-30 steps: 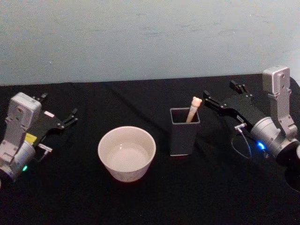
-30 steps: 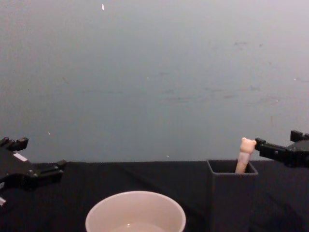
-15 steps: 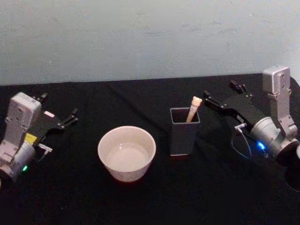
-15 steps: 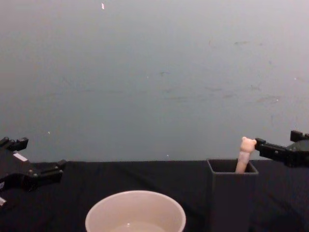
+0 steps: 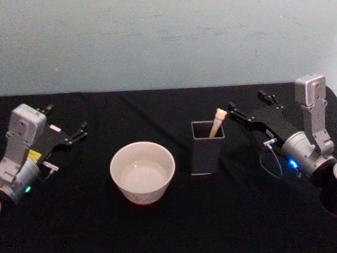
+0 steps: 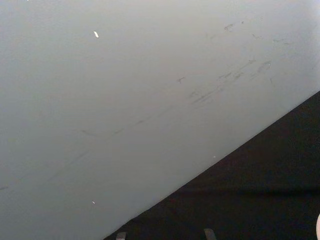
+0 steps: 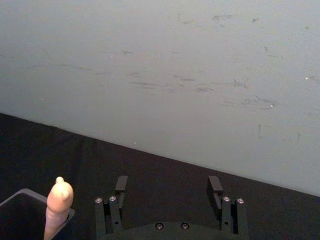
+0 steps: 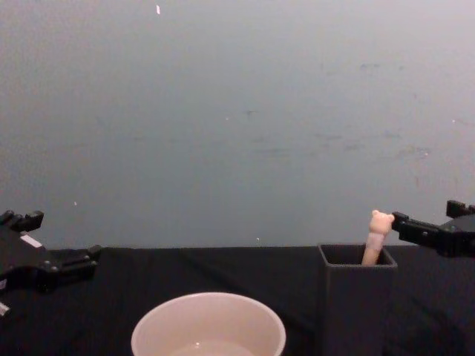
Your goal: Pick up the stirring spoon with one hand, stir inside the cup, then place it back in its original position.
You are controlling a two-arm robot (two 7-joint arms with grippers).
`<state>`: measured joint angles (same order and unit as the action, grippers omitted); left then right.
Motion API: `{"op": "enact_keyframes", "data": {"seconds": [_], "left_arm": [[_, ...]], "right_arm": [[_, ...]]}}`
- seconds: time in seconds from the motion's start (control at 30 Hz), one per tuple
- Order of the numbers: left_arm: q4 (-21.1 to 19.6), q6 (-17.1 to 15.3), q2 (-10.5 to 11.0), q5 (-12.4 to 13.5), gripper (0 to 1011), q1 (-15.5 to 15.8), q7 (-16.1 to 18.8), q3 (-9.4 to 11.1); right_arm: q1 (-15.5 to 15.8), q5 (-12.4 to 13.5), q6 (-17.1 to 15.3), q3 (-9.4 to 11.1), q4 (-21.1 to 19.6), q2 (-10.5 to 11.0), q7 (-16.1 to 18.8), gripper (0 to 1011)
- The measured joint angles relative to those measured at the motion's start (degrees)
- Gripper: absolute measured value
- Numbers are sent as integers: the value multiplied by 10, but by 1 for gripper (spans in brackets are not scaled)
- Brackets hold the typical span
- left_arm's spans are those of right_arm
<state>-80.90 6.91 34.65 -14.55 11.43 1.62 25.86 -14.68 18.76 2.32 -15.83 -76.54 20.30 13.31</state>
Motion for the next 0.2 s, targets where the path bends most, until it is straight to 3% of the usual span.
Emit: {"op": "enact_keyframes", "data": {"seconds": [0.2], "left_arm": [[0,0,0,0,1001,0,0,0]], "right_arm": [[0,0,0,0,0,0,0,1002]]}}
